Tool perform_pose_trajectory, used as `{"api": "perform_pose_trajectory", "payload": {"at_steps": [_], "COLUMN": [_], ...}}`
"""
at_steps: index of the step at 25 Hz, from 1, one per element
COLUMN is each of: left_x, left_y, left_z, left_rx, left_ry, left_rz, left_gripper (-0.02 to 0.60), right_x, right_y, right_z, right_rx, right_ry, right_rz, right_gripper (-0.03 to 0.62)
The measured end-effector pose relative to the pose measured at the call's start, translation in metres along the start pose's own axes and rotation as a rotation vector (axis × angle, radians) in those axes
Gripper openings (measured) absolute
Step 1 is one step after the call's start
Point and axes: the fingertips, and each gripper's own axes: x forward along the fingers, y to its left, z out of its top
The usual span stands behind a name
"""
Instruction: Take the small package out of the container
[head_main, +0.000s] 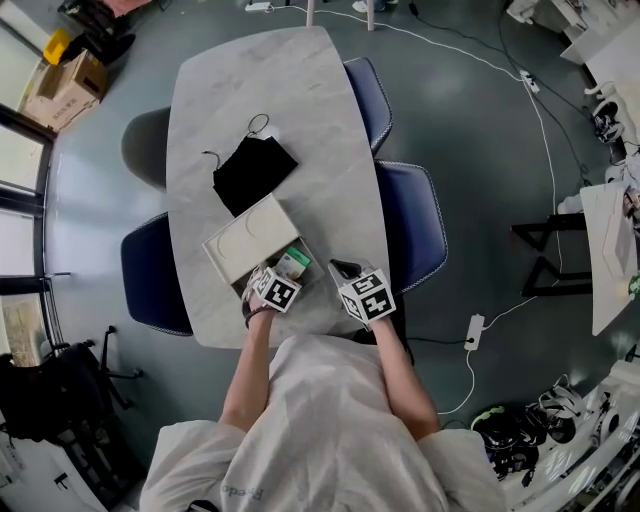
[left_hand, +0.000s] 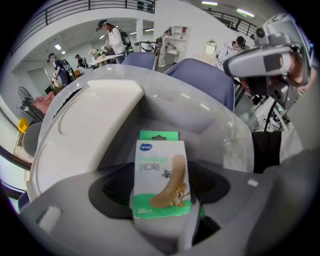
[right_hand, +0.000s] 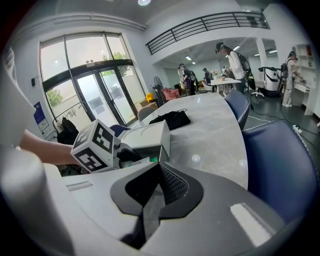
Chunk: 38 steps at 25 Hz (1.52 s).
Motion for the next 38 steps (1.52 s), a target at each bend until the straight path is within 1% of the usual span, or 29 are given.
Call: {"api": "perform_pose_trajectory", "payload": {"at_steps": [11, 15, 21, 24, 29, 33, 38], "left_x": [0.001, 0.001, 0.0, -0.003, -0.008, -0.011, -0.019], "left_y": [0.0, 0.0, 0.001, 0.006, -0.001, -0.005, -0.003], "left_z": [0.001, 0.0, 0.001, 0.001, 0.006, 0.013, 0.009], "left_rx": [0.0, 0.0, 0.008, 0.016, 0.01, 0.025, 0.03], "left_ry": [0.004, -0.001, -0.023, -0.032, -0.063, -0.082, -0.09], "left_rz": [0.002, 0.001, -0.008, 0.014, -0.006, 0.001, 0.014], "left_gripper": [0.367, 0.367, 0.367, 0.367, 0.368, 0.368, 0.368], "right_x": [-0.009, -0.012, -0.019, -0.022, -0.027, -0.031, -0.033], "right_y": [0.005, 0.008, 0.008, 0.008, 0.01, 0.008, 0.017], "right_z": [-0.008, -0.005, -0.004, -0.002, -0.006, -0.009, -0.01], "right_rx": [-0.005, -0.005, -0.013, -0.013, -0.009, -0.004, 0.007], "right_ry": [0.004, -0.012, -0.023, -0.032, -0.032, -0.038, -0.041], "right_rz": [-0.015, -0.02, -0.032, -0.041, -0.051, -0.059, -0.063], "right_gripper": [0.003, 0.003, 0.003, 0.003, 0.003, 0.003, 0.003]}}
